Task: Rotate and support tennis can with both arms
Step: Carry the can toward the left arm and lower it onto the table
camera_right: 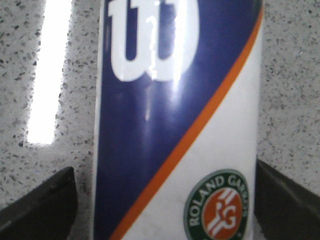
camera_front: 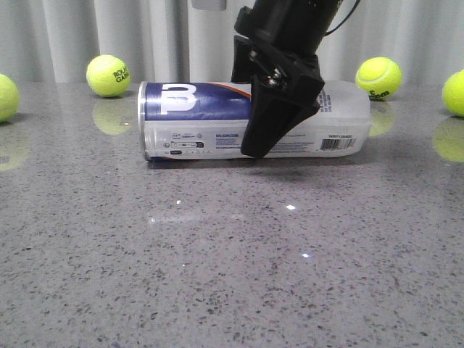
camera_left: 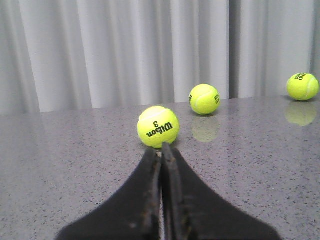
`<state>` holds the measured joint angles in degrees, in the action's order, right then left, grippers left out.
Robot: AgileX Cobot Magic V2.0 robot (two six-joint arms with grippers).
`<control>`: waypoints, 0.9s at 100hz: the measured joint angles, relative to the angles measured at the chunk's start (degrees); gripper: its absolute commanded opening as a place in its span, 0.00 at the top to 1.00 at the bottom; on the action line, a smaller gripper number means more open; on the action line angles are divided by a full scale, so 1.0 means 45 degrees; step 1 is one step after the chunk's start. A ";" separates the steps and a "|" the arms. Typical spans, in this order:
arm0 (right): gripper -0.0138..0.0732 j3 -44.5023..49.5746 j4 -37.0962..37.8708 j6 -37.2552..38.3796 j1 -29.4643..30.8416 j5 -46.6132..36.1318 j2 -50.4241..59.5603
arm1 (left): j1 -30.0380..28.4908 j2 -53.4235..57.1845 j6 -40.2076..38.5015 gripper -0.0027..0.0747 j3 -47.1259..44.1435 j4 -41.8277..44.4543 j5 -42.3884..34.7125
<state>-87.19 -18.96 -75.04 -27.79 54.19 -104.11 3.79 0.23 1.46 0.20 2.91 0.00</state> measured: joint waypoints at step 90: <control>0.09 0.0000 0.0000 0.0000 0.0000 -0.0030 0.0625 | 0.0000 0.0000 0.0000 0.99 0.0000 0.0000 0.0000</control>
<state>-87.19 -18.96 -75.04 -27.79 54.05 -101.30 3.79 0.23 1.46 0.20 2.91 0.00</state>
